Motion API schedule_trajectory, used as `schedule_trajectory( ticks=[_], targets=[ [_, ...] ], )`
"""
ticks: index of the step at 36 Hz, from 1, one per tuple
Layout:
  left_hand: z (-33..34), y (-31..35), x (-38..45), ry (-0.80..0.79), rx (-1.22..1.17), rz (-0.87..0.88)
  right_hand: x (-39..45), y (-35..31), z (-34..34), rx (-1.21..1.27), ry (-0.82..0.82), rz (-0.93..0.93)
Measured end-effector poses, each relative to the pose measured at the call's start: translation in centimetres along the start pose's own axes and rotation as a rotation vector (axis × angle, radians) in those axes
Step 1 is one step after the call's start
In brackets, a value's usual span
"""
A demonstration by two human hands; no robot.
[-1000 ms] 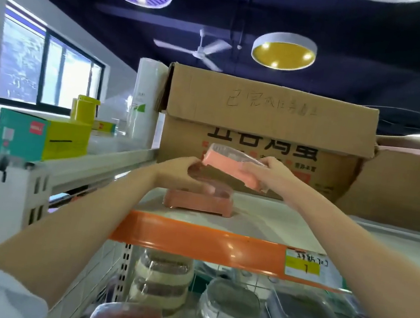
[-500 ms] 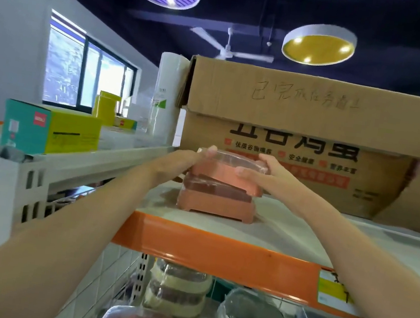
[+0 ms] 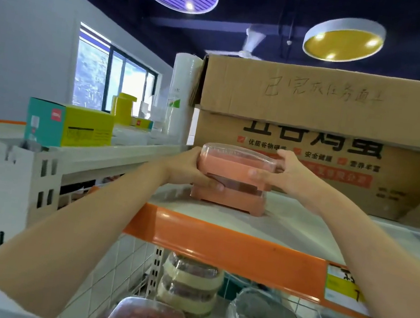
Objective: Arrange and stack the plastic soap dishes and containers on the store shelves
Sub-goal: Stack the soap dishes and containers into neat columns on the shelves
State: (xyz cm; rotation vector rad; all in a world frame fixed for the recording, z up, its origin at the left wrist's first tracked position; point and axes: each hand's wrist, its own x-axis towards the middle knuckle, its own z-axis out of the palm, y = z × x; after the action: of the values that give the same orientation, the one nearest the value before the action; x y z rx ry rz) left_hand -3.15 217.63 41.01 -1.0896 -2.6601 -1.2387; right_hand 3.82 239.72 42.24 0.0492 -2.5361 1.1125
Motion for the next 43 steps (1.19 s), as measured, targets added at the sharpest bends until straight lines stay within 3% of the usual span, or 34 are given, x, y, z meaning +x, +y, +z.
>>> schedule_trajectory(
  ticks=[14,19,31,38,43],
  targets=[
    [-0.3,-0.3,0.4,0.157,-0.052,-0.018,-0.3,0.1,-0.1,-0.011,-0.035,0.018],
    [-0.4,-0.4,0.4,0.15,-0.073,-0.035,-0.5,0.2,-0.1,0.001,-0.135,0.063],
    [-1.1,0.3,-0.1,0.144,-0.133,-0.126,-0.2,-0.3,1.3,0.029,-0.109,-0.01],
    [-1.5,0.0,0.3,0.488,-0.242,-0.29,0.0,-1.2,2.9,-0.011,-0.084,-0.029],
    [-1.5,0.0,0.1,0.561,-0.241,-0.329,-0.5,-2.9,2.4,-0.141,-0.133,-0.033]
  ],
)
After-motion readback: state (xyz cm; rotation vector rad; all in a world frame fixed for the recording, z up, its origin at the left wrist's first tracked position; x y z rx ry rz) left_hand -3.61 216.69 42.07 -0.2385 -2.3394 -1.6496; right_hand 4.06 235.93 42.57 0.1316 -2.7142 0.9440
